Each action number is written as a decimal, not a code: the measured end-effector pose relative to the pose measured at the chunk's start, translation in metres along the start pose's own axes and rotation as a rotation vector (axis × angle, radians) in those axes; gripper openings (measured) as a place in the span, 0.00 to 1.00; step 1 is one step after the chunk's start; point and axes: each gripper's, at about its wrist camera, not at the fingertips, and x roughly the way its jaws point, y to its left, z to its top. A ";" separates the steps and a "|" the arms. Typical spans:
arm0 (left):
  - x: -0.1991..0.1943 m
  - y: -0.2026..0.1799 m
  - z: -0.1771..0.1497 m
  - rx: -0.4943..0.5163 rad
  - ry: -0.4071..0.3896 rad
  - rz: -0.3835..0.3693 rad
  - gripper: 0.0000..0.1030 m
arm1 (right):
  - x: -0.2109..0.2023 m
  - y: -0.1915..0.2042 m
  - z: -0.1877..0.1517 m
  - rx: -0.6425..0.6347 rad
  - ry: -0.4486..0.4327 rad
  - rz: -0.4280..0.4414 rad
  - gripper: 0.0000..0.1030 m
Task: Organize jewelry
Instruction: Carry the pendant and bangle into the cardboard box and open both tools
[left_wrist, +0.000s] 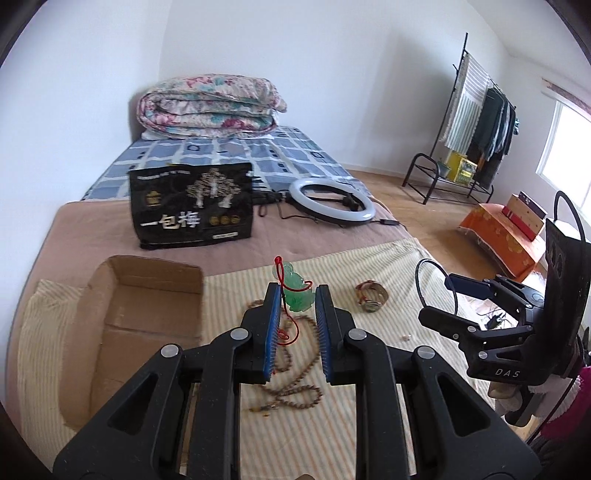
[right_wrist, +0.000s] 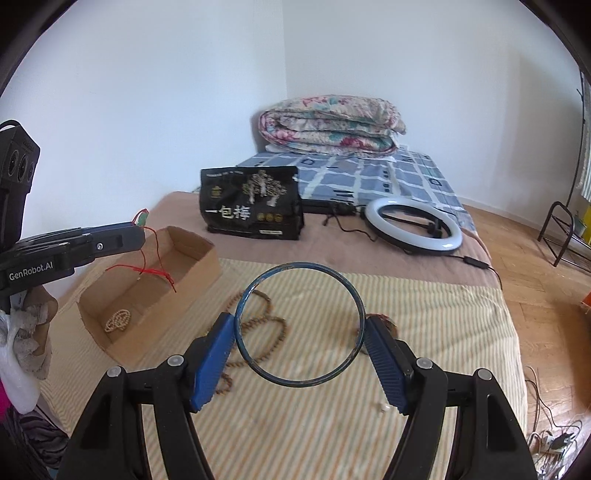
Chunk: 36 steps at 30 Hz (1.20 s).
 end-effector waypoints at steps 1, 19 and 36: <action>-0.004 0.007 0.000 -0.006 -0.004 0.012 0.17 | 0.003 0.005 0.002 -0.003 0.000 0.007 0.71; -0.043 0.109 -0.020 -0.110 -0.010 0.156 0.17 | 0.052 0.093 0.034 -0.048 0.007 0.115 0.71; -0.043 0.151 -0.054 -0.147 0.067 0.205 0.17 | 0.114 0.155 0.036 -0.090 0.067 0.188 0.71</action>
